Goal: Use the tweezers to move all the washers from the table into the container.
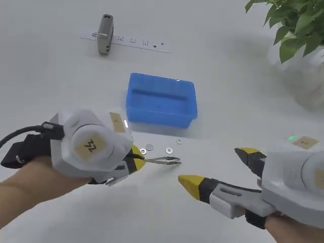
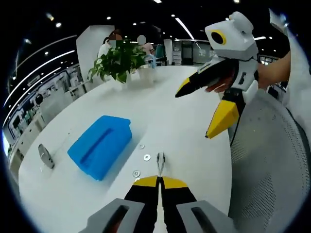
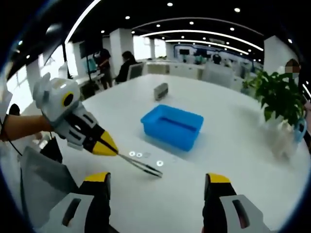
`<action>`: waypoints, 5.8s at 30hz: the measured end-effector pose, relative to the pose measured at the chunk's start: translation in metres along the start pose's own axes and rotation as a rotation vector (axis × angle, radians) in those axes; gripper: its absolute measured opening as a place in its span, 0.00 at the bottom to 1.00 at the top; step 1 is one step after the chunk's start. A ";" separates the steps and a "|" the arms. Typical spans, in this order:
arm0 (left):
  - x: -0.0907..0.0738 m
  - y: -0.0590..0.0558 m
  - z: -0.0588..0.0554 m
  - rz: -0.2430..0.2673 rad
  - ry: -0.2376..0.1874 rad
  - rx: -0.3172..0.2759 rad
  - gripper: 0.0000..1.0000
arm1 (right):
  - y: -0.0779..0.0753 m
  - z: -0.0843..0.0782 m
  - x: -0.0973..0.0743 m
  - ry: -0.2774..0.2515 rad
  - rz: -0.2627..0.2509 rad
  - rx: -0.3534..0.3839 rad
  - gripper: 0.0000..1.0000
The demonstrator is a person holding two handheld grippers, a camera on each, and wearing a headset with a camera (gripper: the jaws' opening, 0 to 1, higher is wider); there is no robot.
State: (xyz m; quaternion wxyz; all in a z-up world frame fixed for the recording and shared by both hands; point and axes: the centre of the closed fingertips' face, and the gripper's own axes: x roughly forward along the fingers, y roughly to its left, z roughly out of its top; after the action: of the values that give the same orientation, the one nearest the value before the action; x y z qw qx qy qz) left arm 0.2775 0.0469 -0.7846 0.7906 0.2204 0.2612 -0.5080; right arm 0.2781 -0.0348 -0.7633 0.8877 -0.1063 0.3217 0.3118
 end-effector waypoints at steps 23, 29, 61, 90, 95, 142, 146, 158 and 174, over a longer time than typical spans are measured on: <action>-0.027 -0.033 0.029 -0.165 -0.025 0.151 0.00 | 0.090 -0.015 0.063 0.131 0.476 -0.368 0.15; -0.028 -0.032 0.026 -0.202 -0.021 0.188 0.00 | 0.099 -0.019 0.069 0.145 0.528 -0.450 0.10; -0.135 0.033 -0.040 0.686 -0.184 -0.449 0.70 | 0.062 0.049 0.102 -0.004 0.383 -0.171 0.04; -0.135 0.031 -0.075 0.776 -0.153 -0.553 0.86 | 0.064 0.034 0.128 0.075 0.350 -0.217 0.03; -0.135 0.030 -0.077 0.773 -0.142 -0.556 0.86 | 0.065 0.036 0.131 0.087 0.343 -0.244 0.03; -0.128 0.027 -0.086 0.751 -0.078 -0.549 0.87 | -0.004 0.117 0.172 -0.045 0.132 -0.149 0.02; -0.127 0.027 -0.088 0.749 -0.065 -0.550 0.87 | -0.008 0.111 0.184 -0.031 0.143 -0.125 0.02; -0.125 0.027 -0.091 0.749 -0.045 -0.550 0.86 | -0.016 0.104 0.206 -0.015 0.137 -0.104 0.03; -0.126 0.027 -0.091 0.753 -0.045 -0.550 0.86 | -0.014 0.113 0.191 -0.038 0.139 -0.073 0.04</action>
State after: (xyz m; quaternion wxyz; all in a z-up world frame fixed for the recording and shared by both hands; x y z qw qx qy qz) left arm 0.2412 0.2001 -0.7720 0.9545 0.0710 0.2710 -0.1022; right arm 0.4584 0.0906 -0.7986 0.8655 -0.1101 0.2996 0.3860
